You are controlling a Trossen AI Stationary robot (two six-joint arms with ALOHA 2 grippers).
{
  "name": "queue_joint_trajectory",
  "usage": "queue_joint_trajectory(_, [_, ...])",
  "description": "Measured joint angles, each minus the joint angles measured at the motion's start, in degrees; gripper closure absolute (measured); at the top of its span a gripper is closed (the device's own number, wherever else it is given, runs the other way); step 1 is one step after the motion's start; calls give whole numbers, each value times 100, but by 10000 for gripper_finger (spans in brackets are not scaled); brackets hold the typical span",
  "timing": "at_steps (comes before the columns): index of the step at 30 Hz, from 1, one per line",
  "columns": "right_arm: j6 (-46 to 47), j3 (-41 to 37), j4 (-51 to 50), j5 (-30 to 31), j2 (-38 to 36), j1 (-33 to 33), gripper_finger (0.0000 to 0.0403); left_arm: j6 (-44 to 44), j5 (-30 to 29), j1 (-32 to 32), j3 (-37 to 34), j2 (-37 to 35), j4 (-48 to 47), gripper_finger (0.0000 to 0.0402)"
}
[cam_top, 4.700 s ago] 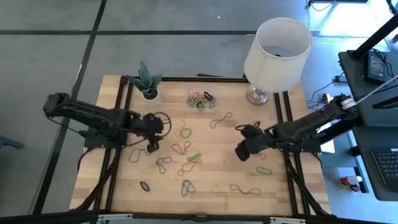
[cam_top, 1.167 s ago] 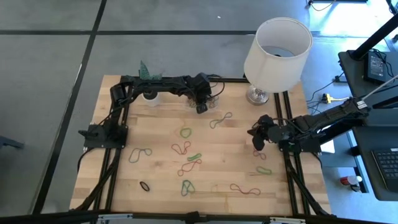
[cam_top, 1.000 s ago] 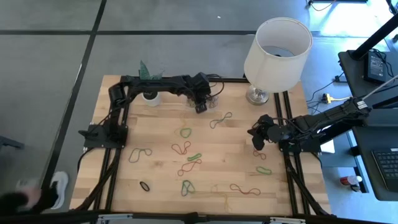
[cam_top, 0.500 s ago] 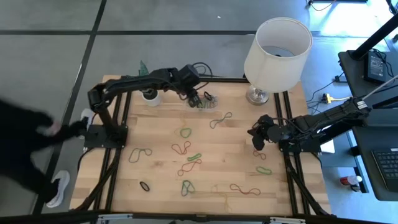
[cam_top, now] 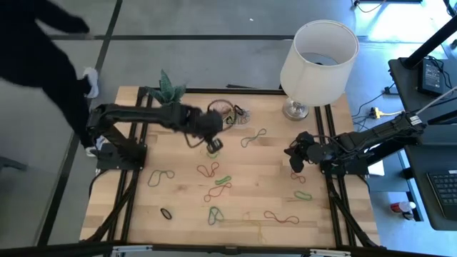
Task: Pick and place rubber bands into bin
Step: Put the green rubber band into the transparent bin
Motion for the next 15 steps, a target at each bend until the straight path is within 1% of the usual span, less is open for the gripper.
queue_joint_trajectory(3, [-198, 0, 15, 4, 0, -41, 398, -476, -37, -520, -150, -6, 3, 400])
queue_joint_trajectory(8, [-432, 0, 366, 11, 0, -42, 400, -783, 361, -1299, -679, -6, 313, 400])
queue_joint_trajectory(12, [-577, 2, 709, 7, 19, -23, 401, -1261, 478, -1734, -1252, -6, 689, 400])
queue_joint_trajectory(15, [-625, 153, 754, -38, 238, 66, 401, -1570, 481, -1955, -1619, -6, 829, 400])
